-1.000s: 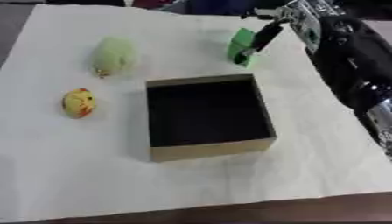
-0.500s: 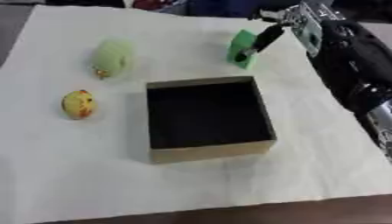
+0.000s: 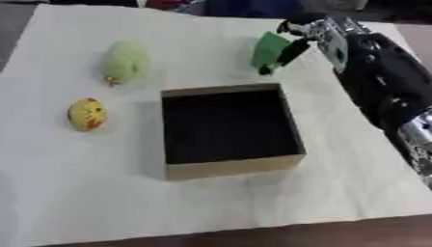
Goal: Pick up objects on the table and place them in the box.
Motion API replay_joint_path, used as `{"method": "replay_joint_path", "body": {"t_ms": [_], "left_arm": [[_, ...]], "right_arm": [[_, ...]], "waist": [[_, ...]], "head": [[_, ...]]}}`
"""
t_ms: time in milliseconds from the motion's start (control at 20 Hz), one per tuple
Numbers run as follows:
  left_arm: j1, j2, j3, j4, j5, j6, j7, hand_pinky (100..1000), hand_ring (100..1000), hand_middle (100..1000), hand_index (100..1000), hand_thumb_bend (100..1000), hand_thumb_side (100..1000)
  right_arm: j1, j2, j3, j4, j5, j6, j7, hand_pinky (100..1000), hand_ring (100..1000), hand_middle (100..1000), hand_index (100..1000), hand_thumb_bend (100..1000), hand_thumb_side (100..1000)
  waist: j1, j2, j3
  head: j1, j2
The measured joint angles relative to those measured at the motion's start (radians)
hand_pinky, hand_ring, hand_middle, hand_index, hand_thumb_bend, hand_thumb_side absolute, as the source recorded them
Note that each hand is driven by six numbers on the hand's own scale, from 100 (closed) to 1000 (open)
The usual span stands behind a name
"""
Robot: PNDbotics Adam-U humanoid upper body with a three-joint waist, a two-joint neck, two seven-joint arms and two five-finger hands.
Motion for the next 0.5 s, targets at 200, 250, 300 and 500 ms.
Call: {"method": "replay_joint_path", "body": {"t_ms": [200,250,300,500], "left_arm": [[0.0,-0.003,0.0,0.0,0.0,0.0,-0.001,510,641,678,771,288,1000],[0.0,-0.004,0.0,0.0,0.0,0.0,-0.001,510,641,678,771,290,1000],[-0.001,-0.005,0.0,0.0,0.0,0.001,-0.001,510,641,678,771,290,1000],[-0.001,-0.008,0.0,0.0,0.0,0.0,-0.005,511,641,678,771,292,1000]], "right_arm": [[0.001,0.006,-0.009,0.006,-0.004,0.021,-0.019,903,947,858,903,582,713],[0.001,0.007,-0.012,0.006,-0.006,0.028,-0.024,898,943,850,891,550,713],[0.001,0.007,-0.012,0.006,-0.011,0.035,-0.028,895,941,846,887,533,712],[0.005,0.009,-0.013,0.006,-0.023,0.057,-0.05,874,921,821,837,453,708]], "waist": [[0.0,0.001,0.004],[0.0,0.002,0.004],[0.0,0.003,0.004],[0.0,0.005,0.005]], "head": [[-0.001,-0.001],[-0.001,-0.001],[-0.001,-0.001],[-0.004,-0.004]]}}
